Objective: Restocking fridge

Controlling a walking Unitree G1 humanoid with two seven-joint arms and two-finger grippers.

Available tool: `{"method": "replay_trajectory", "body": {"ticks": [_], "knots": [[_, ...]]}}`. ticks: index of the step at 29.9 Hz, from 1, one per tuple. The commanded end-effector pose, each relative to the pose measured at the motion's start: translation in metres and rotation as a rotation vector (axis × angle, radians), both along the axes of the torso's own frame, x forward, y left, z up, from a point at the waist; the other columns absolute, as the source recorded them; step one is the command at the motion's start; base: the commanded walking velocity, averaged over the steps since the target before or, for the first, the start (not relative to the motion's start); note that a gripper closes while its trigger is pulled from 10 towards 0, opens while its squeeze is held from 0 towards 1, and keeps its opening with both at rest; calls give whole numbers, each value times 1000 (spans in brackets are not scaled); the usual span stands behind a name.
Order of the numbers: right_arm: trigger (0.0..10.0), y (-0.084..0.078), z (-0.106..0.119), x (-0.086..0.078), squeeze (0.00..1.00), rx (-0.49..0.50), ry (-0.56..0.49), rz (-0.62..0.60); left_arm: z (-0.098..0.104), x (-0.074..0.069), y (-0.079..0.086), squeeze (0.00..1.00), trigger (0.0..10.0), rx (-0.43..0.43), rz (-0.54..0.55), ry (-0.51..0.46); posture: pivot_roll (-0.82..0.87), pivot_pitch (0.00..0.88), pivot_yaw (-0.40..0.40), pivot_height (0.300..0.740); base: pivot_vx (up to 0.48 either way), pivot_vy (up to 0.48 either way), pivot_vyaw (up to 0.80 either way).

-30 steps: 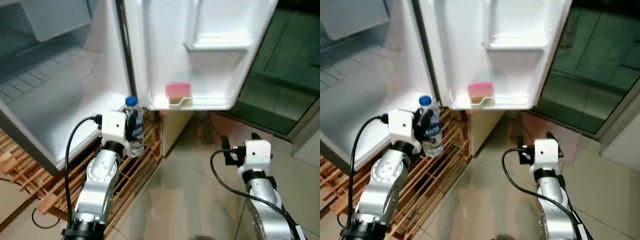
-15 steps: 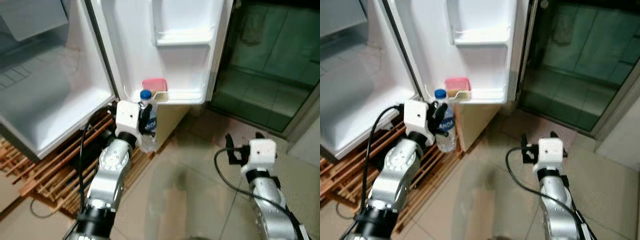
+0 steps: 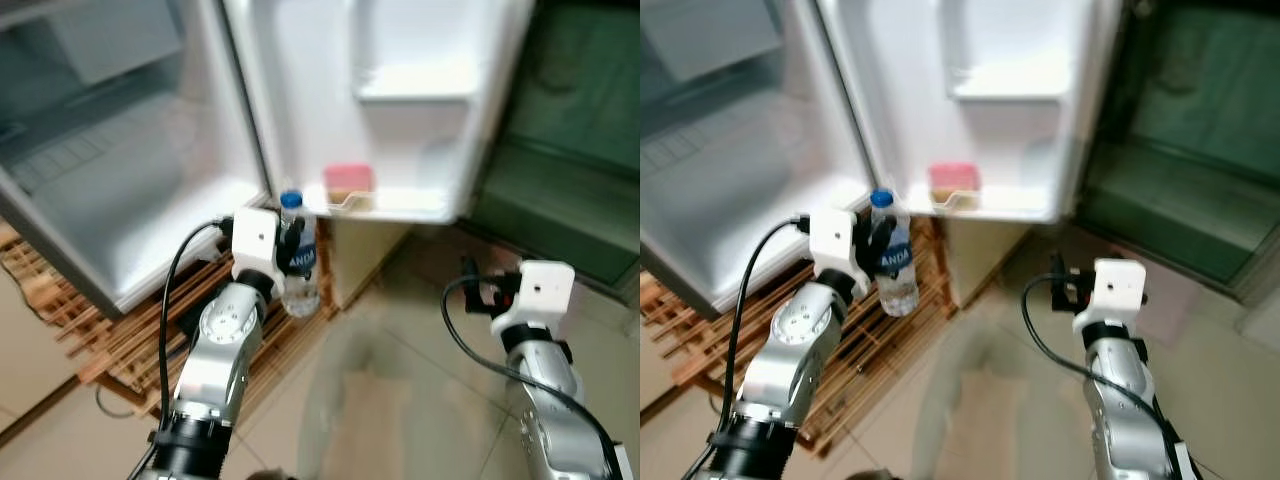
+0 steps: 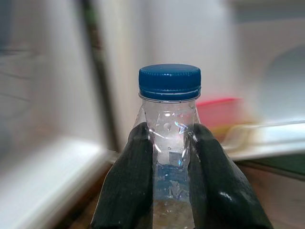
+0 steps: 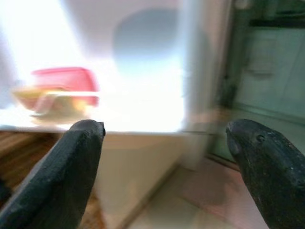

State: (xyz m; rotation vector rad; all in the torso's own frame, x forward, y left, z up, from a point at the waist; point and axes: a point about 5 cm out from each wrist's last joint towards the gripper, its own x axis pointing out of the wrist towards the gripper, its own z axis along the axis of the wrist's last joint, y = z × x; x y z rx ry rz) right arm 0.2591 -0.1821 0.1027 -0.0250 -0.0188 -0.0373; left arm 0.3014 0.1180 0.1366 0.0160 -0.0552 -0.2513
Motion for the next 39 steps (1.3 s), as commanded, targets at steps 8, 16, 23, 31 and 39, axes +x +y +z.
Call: {"method": "replay_trajectory", "body": {"ticks": [8,16,23,31,39], "knots": [[10000,-4,0,-7,106,-35,13,15,30,3,-16,0,10000,39,-77,-109,-150,0,56,740,307,158,0],[10000,-7,-3,-10,106,-53,29,16,67,11,-31,0,10000,-7,-243,-107,-163,0,55,740,0,0,0],[10000,-4,-5,-10,106,-50,37,16,103,29,-46,0,10000,-47,-348,-142,-177,0,79,740,0,0,0],[10000,1,-6,-10,106,-39,32,14,120,39,-93,0,10000,-68,-494,-148,-189,0,88,740,0,0,0],[10000,3,-9,-25,110,-43,46,1,131,48,-118,0,10000,60,-455,-348,-229,49,103,740,0,0,0]]}}
